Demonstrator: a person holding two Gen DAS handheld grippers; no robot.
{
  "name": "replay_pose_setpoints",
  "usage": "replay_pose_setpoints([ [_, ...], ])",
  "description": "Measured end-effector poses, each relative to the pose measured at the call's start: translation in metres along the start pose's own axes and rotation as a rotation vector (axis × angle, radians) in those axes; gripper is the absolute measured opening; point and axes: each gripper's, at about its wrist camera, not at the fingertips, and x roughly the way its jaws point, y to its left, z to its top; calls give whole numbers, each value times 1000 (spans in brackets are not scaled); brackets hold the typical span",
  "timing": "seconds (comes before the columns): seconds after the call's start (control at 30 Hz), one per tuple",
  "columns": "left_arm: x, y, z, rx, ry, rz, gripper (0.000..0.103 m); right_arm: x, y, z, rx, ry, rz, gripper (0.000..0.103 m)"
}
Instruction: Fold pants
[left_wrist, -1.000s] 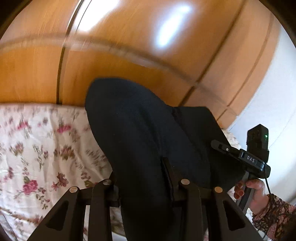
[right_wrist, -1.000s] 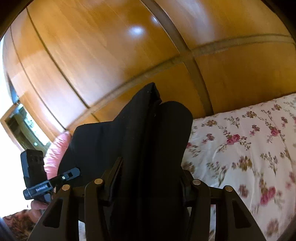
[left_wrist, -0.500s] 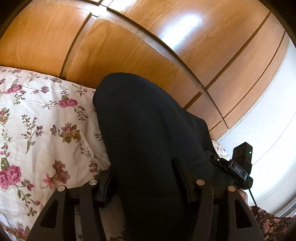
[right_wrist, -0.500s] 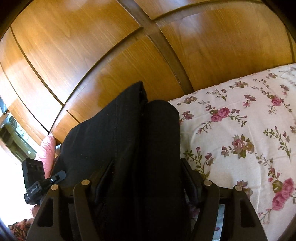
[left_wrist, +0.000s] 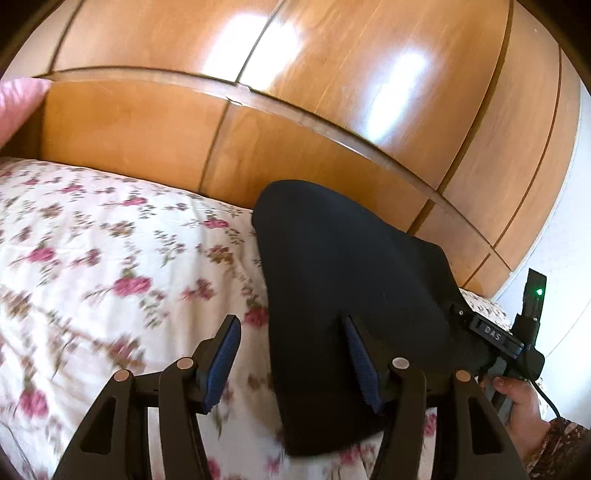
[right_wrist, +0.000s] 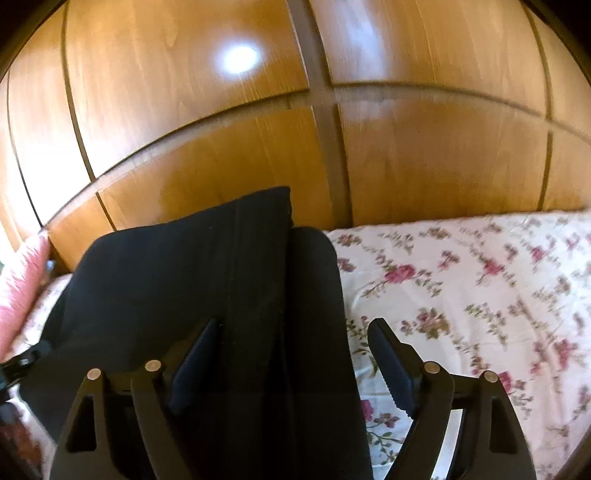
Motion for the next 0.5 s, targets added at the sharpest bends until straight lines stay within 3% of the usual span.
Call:
replay_pose_setpoints([
  [0.2, -26, -13, -18, 42, -20, 64, 60, -14, 8, -4, -39, -41, -98, 88],
  [0.5, -37, -41, -41, 143, 41, 89, 60, -43, 5, -16, -36, -80, -203, 89],
])
